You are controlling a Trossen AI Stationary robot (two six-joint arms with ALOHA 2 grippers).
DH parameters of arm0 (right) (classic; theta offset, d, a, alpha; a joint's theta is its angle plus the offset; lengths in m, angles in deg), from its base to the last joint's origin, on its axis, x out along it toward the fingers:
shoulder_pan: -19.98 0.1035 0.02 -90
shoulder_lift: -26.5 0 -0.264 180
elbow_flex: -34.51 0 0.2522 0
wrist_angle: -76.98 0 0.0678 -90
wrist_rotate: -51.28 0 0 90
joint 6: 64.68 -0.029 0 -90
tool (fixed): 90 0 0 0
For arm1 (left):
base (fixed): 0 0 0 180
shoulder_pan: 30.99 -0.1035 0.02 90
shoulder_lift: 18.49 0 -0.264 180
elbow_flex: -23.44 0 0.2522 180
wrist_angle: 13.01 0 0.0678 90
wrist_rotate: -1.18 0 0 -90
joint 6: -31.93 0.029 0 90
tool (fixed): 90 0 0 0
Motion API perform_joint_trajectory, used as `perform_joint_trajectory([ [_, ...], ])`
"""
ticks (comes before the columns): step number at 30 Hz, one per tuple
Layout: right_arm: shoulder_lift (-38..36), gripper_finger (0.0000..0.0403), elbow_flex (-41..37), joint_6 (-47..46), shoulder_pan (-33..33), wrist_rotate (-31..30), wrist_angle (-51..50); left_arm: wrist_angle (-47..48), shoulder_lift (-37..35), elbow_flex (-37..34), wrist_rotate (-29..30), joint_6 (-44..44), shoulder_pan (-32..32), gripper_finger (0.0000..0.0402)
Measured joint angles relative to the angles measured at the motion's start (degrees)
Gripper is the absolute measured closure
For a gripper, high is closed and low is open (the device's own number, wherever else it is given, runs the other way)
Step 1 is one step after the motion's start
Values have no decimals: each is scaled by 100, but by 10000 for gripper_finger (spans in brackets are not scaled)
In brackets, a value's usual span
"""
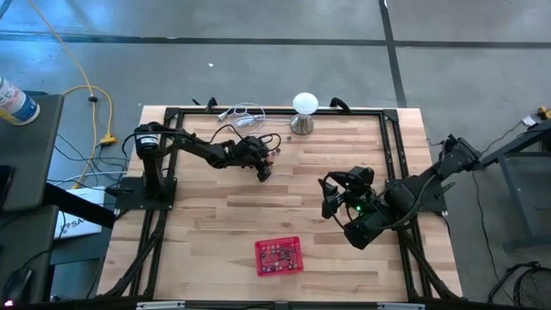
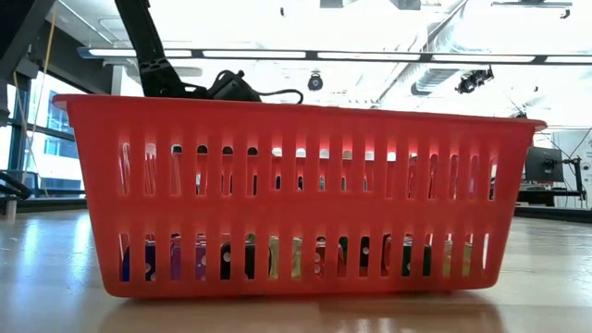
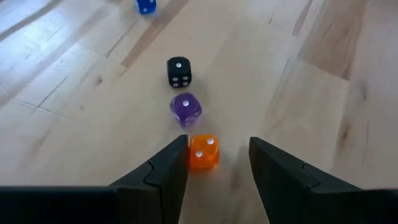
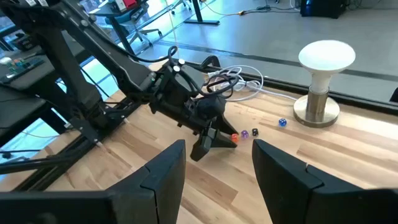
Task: Pick & Place Dice
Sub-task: Put the orange dice into the red bin
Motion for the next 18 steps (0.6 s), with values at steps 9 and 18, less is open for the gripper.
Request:
perform_joint_trajectory([
  [9, 2, 225, 0, 229, -22, 0, -4, -90, 153, 15, 44, 142, -32, 242],
  [18, 4, 225, 0, 232, -13, 202, -15, -41, 160, 13, 160, 107, -52, 346],
])
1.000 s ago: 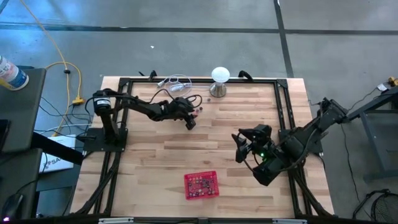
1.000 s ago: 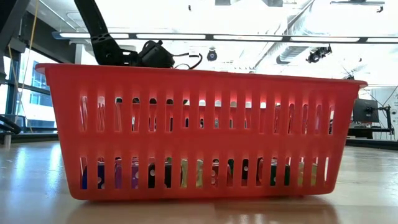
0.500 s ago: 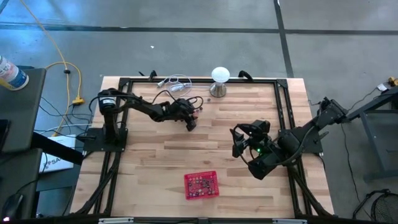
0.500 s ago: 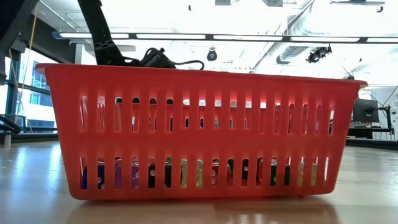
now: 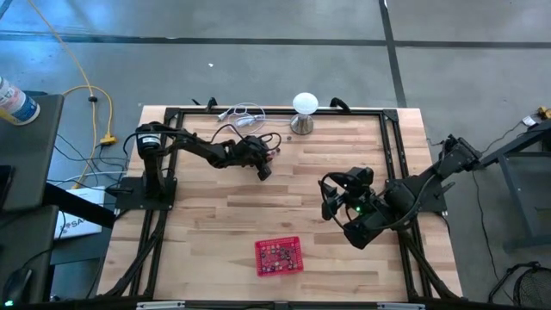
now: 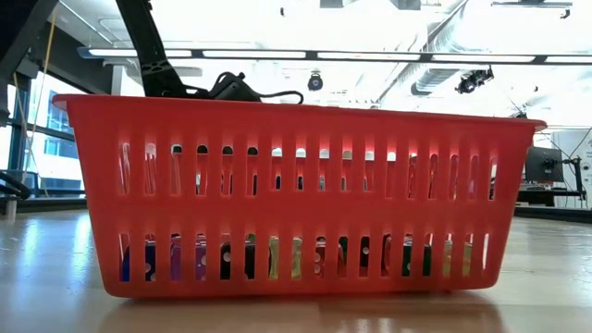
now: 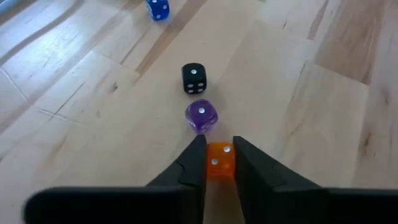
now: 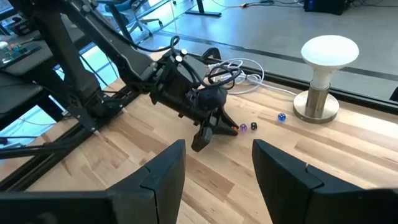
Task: Pick & Place Dice
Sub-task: Put the orange dice into the red bin
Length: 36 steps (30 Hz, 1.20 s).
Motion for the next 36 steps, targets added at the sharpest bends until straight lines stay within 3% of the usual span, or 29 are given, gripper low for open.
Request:
perform_joint_trajectory([
  [9, 0, 225, 0, 62, 162, 60, 0, 101, -87, -7, 85, -26, 3, 359],
  [14, 0, 225, 0, 65, 334, 65, 7, 714, -798, -45, 77, 199, 221, 359],
  [16, 0, 225, 0, 64, 439, 65, 9, 948, -1301, -29, -422, 574, 392, 359],
  [19, 0, 225, 0, 62, 623, 63, 25, 1312, -2046, -22, -1928, 1015, 716, 359],
  [21, 0, 225, 0, 62, 743, 27, 75, 1395, -2493, 29, -2319, 810, 1034, 359],
  [23, 0, 225, 0, 62, 868, -96, 111, 1417, -2852, 92, -2202, 502, 1383, 359],
  [26, 0, 225, 0, 64, 1040, -261, 172, 1600, -3127, 147, -1566, 193, 2062, 359],
  [31, 0, 225, 0, 144, 1247, -266, 306, 1591, -3147, 207, -694, -462, 3249, 359],
  [36, 2, 225, 0, 343, 1342, -102, 336, 1602, -3068, 223, -185, -1628, 3920, 359],
])
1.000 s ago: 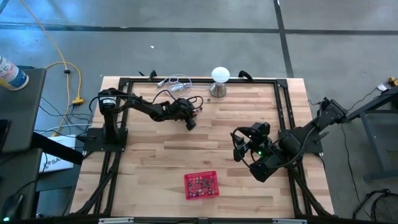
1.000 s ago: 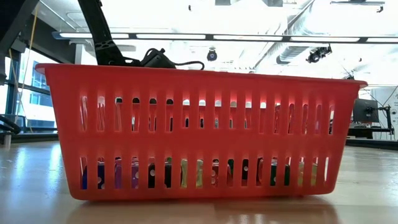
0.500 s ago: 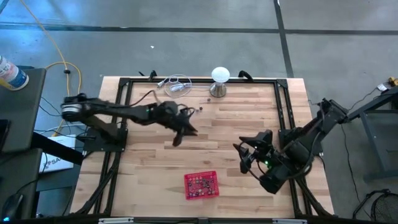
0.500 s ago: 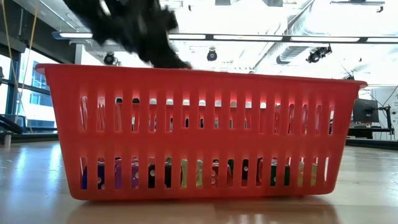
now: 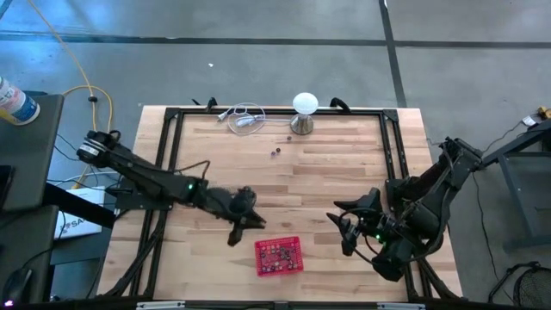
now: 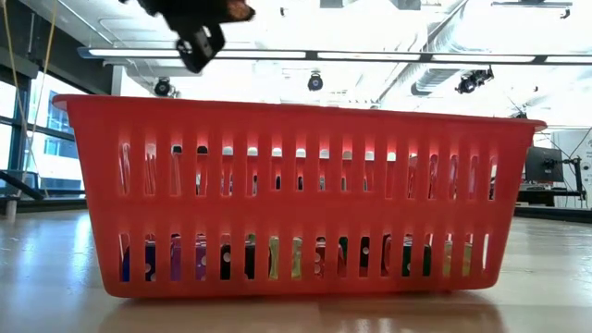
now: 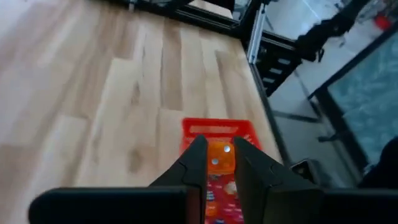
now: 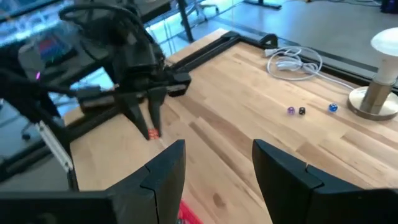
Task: Pick & Place Dice
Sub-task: Put the orange dice into the red bin
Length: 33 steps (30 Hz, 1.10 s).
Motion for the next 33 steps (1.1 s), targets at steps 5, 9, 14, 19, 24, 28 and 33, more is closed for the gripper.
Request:
perform_joint_trajectory([
  [5, 0, 225, 0, 451, 14, 143, 280, -264, 332, 5, 497, -745, 826, 359],
  [9, 0, 225, 0, 852, 12, 240, 694, -896, 838, 7, 914, -980, 1273, 359],
  [14, 2, 225, 0, 1332, 12, 519, 1171, -1557, 1570, 7, 1569, -1058, 1320, 359],
  [19, 2, 225, 0, 1457, 14, 822, 1430, -2275, 2239, 2, 1509, -1363, 1186, 310],
  [24, 2, 225, 0, 1457, 69, 1360, 1482, -2769, 2515, 1, 1490, -1378, 1213, 242],
  [28, 66, 225, 0, 1458, 203, 1396, 1571, -2857, 2503, 7, 1490, -1378, 1211, 217],
  [33, 245, 225, -2, 1457, 363, 1339, 1568, -2847, 2502, 7, 1488, -1377, 1207, 212],
])
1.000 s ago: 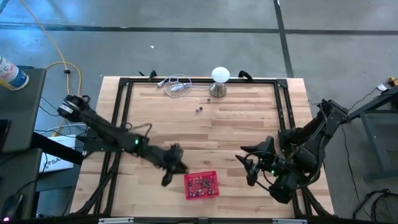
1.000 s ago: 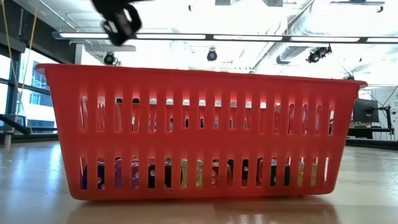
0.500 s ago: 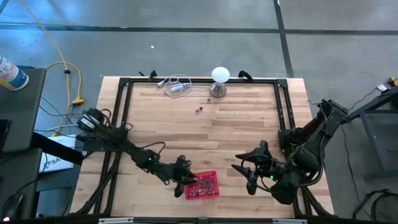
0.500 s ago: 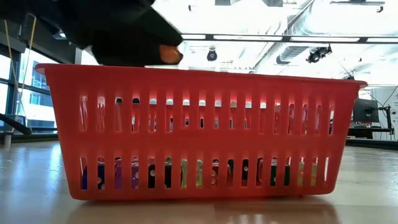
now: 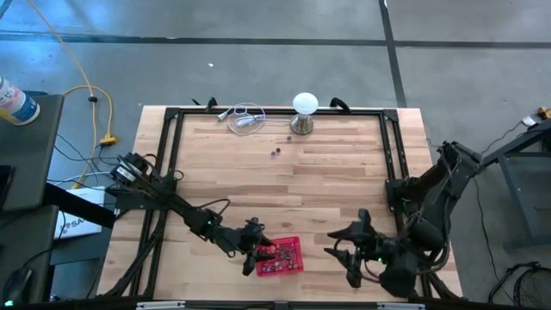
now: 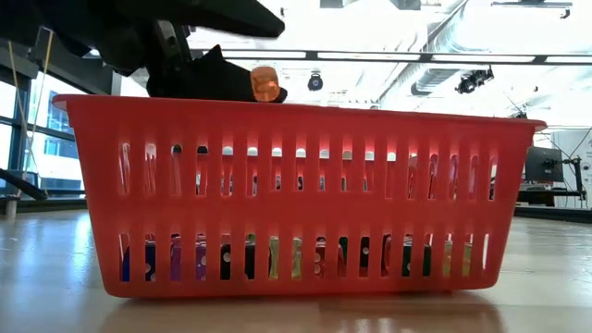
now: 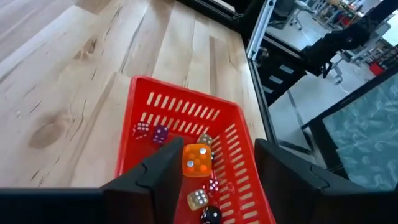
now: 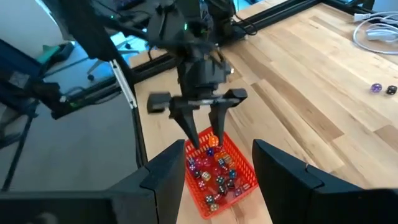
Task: Pick & Place Dice
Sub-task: Put the orange dice into the red bin
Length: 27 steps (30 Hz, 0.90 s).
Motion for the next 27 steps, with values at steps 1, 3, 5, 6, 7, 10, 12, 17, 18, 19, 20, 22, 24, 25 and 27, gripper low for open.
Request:
perform_joint_trajectory([
  [1, 62, 225, 0, 2, 1, -20, -2, -49, 0, 0, 0, 0, 0, 212],
  [3, 226, 225, 0, 2, 0, -160, -7, -286, 0, 0, 0, 2, 0, 211],
  [5, 387, 225, -2, 7, -49, -414, -21, -448, 0, 0, 0, 2, 0, 211],
  [6, 469, 225, -2, 7, -107, -515, -7, -489, 0, 0, 0, 2, 0, 211],
  [7, 535, 225, -2, 0, -178, -565, -3, -516, 0, 0, 0, 3, 0, 211],
  [10, 782, 225, -2, -27, -461, -354, -5, -536, 0, 0, -3, 7, 1, 210],
  [12, 981, 225, -2, -30, -723, 70, 47, -530, 0, 0, -2, 133, 18, 210],
  [17, 1551, 225, -2, 45, -1249, 1144, 559, -591, 0, -2, -15, 587, 76, 211],
  [18, 1652, 225, -2, 163, -1331, 1343, 770, -587, 0, -2, -15, 590, 83, 211],
  [19, 1749, 225, -2, 339, -1394, 1505, 964, -575, 0, -2, -15, 590, 83, 211],
  [20, 1831, 225, -5, 570, -1435, 1670, 1187, -551, 0, -2, -15, 590, 83, 211],
  [22, 1943, 225, -4, 1080, -1560, 2018, 1785, -492, 0, -2, -7, 590, 81, 211],
  [24, 1988, 225, -2, 1464, -1689, 2368, 2170, -486, 0, -2, 9, 590, 63, 211],
  [25, 1995, 225, -2, 1610, -1759, 2545, 2302, -499, 0, -2, 11, 590, 59, 211],
  [27, 1998, 225, 2, 1746, -1894, 2815, 2361, -534, 0, -2, 15, 590, 59, 211],
])
